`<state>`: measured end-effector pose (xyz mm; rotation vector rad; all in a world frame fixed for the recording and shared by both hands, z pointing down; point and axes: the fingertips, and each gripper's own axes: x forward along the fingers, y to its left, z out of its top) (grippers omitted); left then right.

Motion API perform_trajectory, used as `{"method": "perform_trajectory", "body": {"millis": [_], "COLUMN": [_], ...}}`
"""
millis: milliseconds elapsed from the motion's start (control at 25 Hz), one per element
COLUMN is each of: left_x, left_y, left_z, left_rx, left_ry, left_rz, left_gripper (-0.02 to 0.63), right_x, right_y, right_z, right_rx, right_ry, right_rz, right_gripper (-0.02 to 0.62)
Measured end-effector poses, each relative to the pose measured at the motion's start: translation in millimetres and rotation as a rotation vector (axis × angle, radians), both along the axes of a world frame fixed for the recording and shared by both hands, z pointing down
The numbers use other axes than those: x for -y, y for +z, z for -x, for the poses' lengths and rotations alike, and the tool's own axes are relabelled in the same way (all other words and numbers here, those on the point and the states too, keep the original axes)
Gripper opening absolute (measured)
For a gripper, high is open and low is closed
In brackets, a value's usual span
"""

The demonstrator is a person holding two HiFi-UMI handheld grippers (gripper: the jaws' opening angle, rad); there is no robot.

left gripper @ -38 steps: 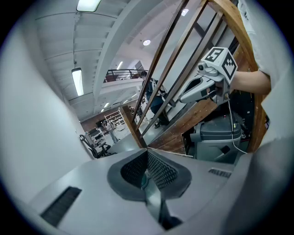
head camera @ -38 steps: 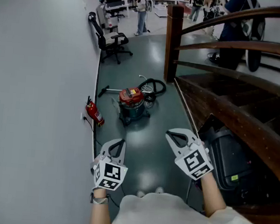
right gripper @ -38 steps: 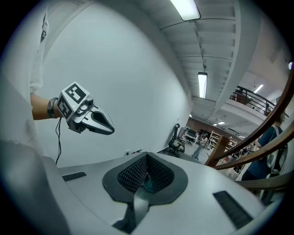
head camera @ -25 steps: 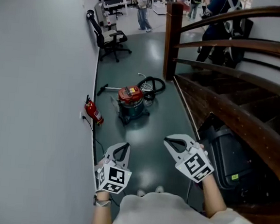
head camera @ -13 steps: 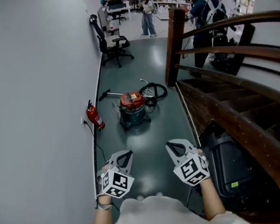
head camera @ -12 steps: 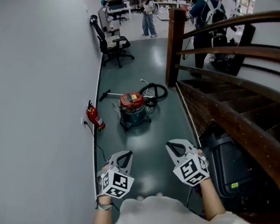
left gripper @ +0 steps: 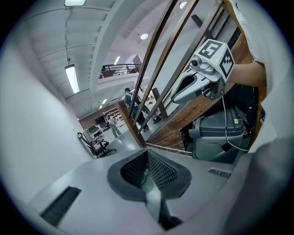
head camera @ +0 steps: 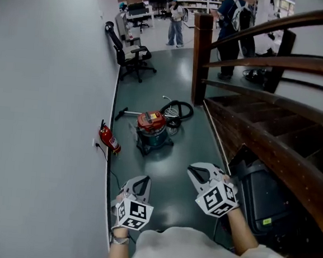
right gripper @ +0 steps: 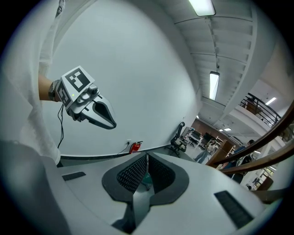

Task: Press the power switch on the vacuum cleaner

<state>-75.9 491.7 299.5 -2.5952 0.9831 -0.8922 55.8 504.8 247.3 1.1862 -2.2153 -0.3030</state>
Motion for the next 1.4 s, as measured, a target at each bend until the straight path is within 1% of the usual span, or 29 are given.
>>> {"method": "perform_trajectory", "body": {"millis": [200, 400, 600, 760, 920, 1160, 1400], "left_x": [-6.0, -6.1, 7.5, 28.1, 61.0, 134.4, 213.0], "left_y": [2.6, 2.9, 1.6, -0.3, 1.1, -0.1, -6.9], "left_z": [-10.0, -15.9, -16.1, -19.7, -24.6, -32.5, -32.1], "left_rx": [0.018, 0.025, 0.028, 0.021, 0.009, 0.018, 0.021], "left_ry": [-0.023, -0.041, -0.048, -0.043, -0.024, 0.025, 0.059], "left_rz": [-0.002, 0.001, -0.007, -0.01, -0.016, -0.041, -0.044], "left_gripper": [-0.003, -0.003, -0.003, -0.003, -0.003, -0.003, -0.003], "right_x": [-2.4, -2.1, 8.2, 25.6, 54.9, 122.5, 198.3], "right_y": [-3.1, 2.5, 1.6, 1.0, 1.0, -4.8, -16.0], "right_z": [-14.0, -21.6, -20.1, -24.7, -32.5, -49.2, -43.5], "right_rx": [0.063, -0.012, -0.007, 0.007, -0.004, -0.018, -0.004], "right_ry": [-0.007, -0.04, -0.049, -0.036, -0.023, 0.03, 0.067], "right_rz": [-0.003, 0.002, -0.004, -0.006, -0.011, -0.039, -0.049], "right_gripper": [0.031, 0.031, 0.031, 0.031, 0.031, 0.031, 0.031]}}
